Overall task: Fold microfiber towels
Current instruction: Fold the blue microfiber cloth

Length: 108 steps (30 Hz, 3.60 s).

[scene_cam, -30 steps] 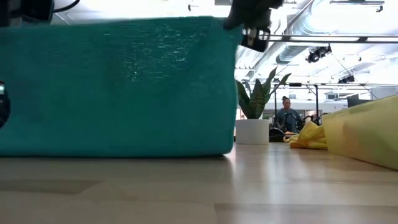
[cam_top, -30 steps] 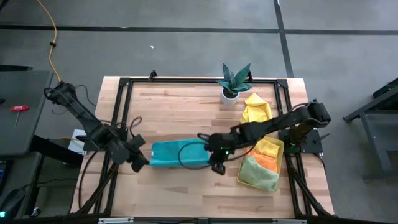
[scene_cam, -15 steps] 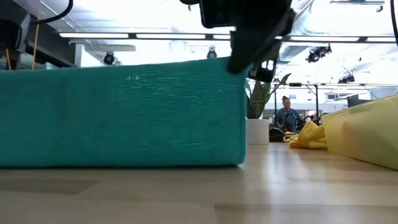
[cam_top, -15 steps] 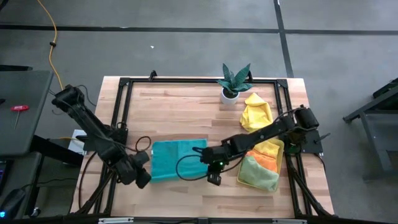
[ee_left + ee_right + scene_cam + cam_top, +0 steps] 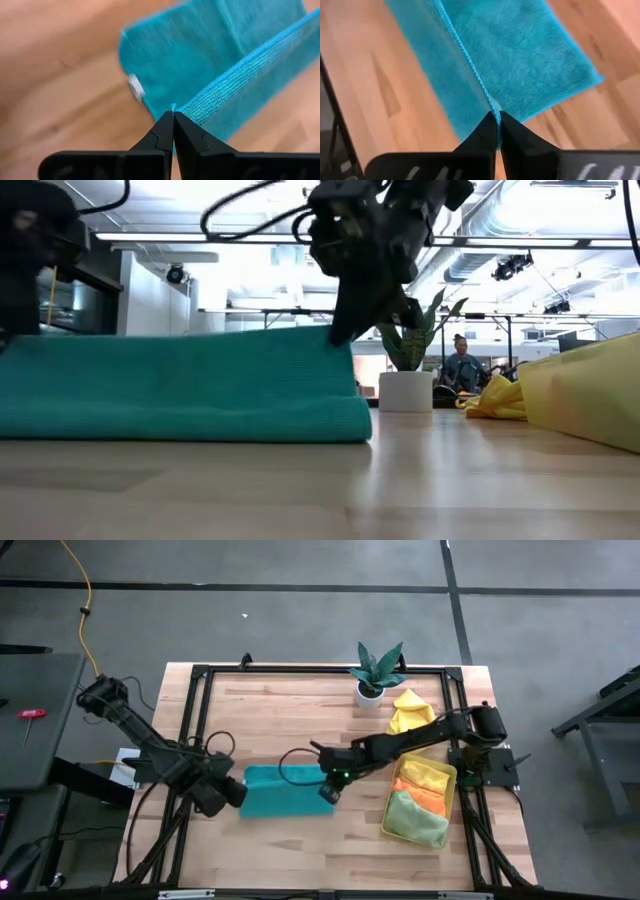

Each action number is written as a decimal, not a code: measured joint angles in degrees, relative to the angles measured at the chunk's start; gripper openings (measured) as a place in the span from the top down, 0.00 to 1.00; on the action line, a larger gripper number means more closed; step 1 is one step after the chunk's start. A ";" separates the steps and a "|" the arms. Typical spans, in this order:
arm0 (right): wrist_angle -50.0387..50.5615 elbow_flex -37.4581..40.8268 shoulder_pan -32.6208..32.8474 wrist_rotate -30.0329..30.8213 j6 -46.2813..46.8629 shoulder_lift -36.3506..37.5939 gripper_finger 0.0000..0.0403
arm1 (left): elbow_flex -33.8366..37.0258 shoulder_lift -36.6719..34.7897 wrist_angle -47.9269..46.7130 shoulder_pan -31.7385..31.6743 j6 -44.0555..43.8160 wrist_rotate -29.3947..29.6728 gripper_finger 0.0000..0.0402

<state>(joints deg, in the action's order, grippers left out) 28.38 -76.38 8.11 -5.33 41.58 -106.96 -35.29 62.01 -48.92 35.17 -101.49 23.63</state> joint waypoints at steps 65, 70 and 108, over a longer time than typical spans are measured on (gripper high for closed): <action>2.29 -0.02 -4.86 9.46 7.49 -0.70 0.57 | 0.00 5.32 -7.52 -14.03 18.75 4.73 0.63; 1.86 -0.02 -6.49 3.04 5.03 -0.39 0.56 | -0.02 -2.03 -7.99 -14.03 22.32 4.25 0.59; 0.83 -0.02 -11.42 -2.29 -3.76 -4.70 0.56 | -0.07 -18.33 10.50 -11.03 47.71 11.29 0.60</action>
<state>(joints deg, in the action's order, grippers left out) 29.21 -76.40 -3.31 -7.62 37.83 -111.66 -35.35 43.68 -38.42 24.14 -53.78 34.92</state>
